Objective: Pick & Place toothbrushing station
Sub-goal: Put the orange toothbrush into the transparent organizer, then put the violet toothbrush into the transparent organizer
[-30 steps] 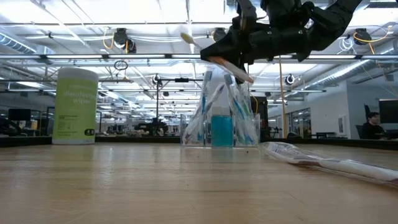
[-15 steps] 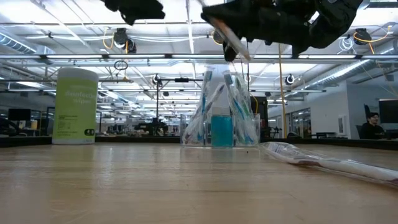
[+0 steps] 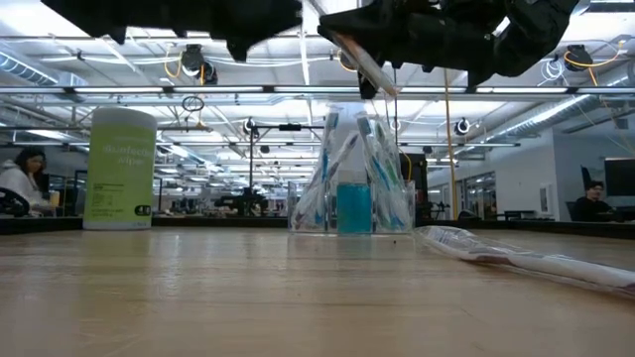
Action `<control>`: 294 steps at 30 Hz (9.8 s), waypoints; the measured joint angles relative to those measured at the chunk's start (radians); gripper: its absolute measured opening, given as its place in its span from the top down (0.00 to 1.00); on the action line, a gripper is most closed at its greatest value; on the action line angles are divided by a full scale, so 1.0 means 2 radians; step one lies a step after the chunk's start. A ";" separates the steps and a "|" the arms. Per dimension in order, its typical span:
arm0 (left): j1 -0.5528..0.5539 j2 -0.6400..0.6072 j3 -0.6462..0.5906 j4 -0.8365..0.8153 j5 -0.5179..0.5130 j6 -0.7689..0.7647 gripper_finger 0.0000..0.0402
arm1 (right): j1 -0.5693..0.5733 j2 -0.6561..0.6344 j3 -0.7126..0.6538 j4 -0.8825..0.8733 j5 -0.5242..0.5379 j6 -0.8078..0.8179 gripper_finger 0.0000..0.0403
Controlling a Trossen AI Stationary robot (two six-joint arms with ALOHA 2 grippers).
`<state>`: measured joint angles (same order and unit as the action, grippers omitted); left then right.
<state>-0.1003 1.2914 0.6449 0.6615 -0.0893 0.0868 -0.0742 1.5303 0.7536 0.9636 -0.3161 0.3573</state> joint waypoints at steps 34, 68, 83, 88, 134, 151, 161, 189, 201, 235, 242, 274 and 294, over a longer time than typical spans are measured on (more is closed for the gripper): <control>0.054 0.056 0.001 0.106 0.055 0.006 0.62 | -0.001 0.000 0.000 -0.014 0.070 -0.013 0.94; 0.065 0.055 0.001 0.088 0.074 0.015 0.97 | 0.027 0.028 0.035 -0.018 0.120 -0.034 0.91; 0.066 0.056 0.001 0.046 0.021 0.004 0.96 | 0.020 0.017 0.035 -0.096 0.158 -0.037 0.73; 0.066 0.056 0.001 0.037 -0.029 0.006 0.93 | 0.013 -0.002 0.034 -0.138 0.160 -0.070 0.66; 0.136 0.126 0.176 -0.342 -0.088 -0.115 0.98 | 0.005 -0.149 0.021 -0.376 0.160 -0.146 0.65; 0.149 0.164 0.176 -0.343 -0.077 -0.139 0.89 | 0.005 -0.149 0.021 -0.375 0.160 -0.146 0.65; 0.154 0.164 0.176 -0.343 -0.077 -0.138 0.78 | 0.005 -0.149 0.021 -0.376 0.160 -0.149 0.65; 0.150 0.065 0.177 -0.421 -0.100 -0.110 0.57 | 0.005 -0.149 0.021 -0.379 0.158 -0.146 0.65; 0.098 -0.065 0.177 -0.572 -0.100 -0.164 0.67 | 0.012 -0.145 0.012 -0.330 0.054 -0.119 0.65; -0.003 -0.066 0.176 -0.647 -0.161 -0.149 0.70 | 0.277 -0.033 0.104 -0.572 0.264 0.319 0.65; -0.003 -0.066 0.176 -0.647 -0.166 -0.150 0.70 | 0.275 0.015 0.072 -0.597 0.222 0.404 0.65; -0.003 -0.066 0.176 -0.647 -0.165 -0.146 0.70 | 0.207 0.094 0.036 -0.452 0.208 0.365 0.67; -0.003 -0.066 0.176 -0.647 -0.165 -0.136 0.70 | 0.183 0.115 0.035 -0.403 0.206 0.243 0.97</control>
<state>-0.1055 1.1603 0.9977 -0.6334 -0.4202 -0.1853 0.2913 1.7607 0.8246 0.1577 0.0959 0.8437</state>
